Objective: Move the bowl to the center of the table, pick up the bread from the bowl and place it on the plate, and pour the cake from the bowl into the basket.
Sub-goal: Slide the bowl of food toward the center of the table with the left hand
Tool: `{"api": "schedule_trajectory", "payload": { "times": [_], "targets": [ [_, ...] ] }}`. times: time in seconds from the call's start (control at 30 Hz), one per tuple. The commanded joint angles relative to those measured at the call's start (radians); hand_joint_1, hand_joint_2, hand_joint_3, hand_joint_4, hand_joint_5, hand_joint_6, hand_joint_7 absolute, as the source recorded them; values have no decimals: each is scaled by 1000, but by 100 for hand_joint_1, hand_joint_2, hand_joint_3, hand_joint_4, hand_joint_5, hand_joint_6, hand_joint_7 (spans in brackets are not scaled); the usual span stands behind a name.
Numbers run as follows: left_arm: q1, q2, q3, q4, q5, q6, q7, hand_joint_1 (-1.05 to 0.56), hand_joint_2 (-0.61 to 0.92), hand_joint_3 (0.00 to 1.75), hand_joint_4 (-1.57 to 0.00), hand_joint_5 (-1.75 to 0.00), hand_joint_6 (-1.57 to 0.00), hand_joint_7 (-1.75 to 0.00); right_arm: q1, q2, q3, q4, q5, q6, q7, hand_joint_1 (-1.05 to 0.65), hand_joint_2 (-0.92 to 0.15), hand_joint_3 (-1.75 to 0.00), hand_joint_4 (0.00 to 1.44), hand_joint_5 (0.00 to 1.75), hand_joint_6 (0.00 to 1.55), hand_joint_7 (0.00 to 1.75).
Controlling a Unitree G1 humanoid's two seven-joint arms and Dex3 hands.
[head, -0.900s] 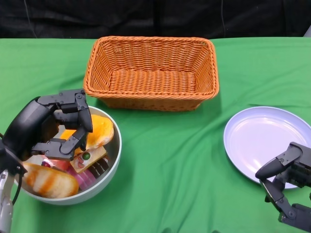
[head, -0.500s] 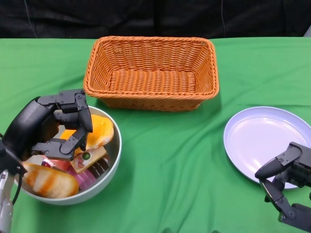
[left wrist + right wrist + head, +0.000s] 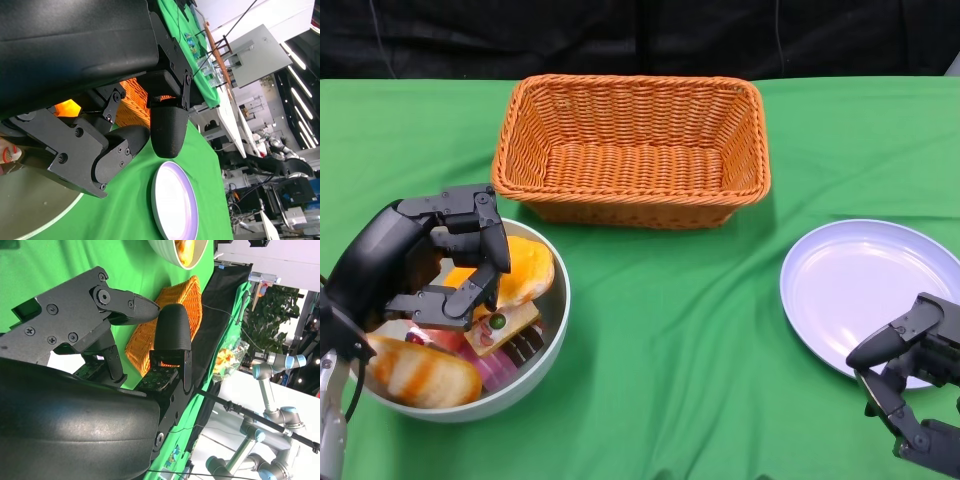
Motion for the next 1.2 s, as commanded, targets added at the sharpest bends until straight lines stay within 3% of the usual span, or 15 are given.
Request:
{"api": "schedule_trajectory", "payload": {
  "times": [0.03,0.3,0.4,0.43,0.47,0.53,0.6,0.7,0.9,1.17,1.2],
  "targets": [
    [8,15,8,10,-15,-14,-3,-11,56,118,-83,-175,-68,-156,4,-10,-7,8,4,-12,-5,-18,-60,-81,79,154,79,115],
    [9,13,10,1,-56,-29,-45,-9,61,110,-80,-174,-70,-147,6,-8,-5,21,2,-27,-7,-20,-58,-83,80,154,79,115],
    [0,3,28,-5,-59,-116,-28,-19,69,82,-78,-140,-80,-91,0,-13,-5,40,-11,-50,-8,-20,-59,-83,80,155,79,115],
    [-3,2,38,-9,-61,-125,-12,-22,74,71,-78,-134,-82,-80,-1,-14,-5,42,-11,-49,-7,-20,-59,-83,80,155,79,115],
    [-5,2,44,-12,-64,-128,-2,-29,84,46,-75,-119,-81,-62,-1,-14,-4,42,-12,-48,-7,-19,-59,-83,80,155,79,115],
    [-19,3,63,-6,-76,-151,10,-36,90,30,-73,-101,-79,-41,-6,-13,-3,49,-13,-50,-7,-18,-58,-84,80,155,78,115],
    [-29,4,80,1,-84,-173,29,-43,92,26,-72,-83,-77,-24,-9,-11,-1,51,-16,-46,-9,-19,-58,-84,80,154,78,115],
    [-39,6,105,-7,-97,-176,64,-55,92,26,-81,-38,-76,-5,-10,-10,1,51,-26,-42,-14,-20,-57,-84,80,153,79,114],
    [-67,35,136,27,-53,-189,152,-69,92,30,-71,-13,-71,0,-13,-8,6,59,-21,-39,-15,-22,-59,-81,81,152,79,113],
    [-121,135,122,170,163,-168,360,-75,92,41,-63,-3,-62,0,-12,-7,11,64,-22,-37,-20,-19,-61,-76,81,151,79,112],
    [-126,149,114,180,191,-143,384,-78,92,46,-56,-1,-54,0,-13,-7,12,62,-22,-33,-21,-20,-62,-75,81,151,79,112]
  ]
}}
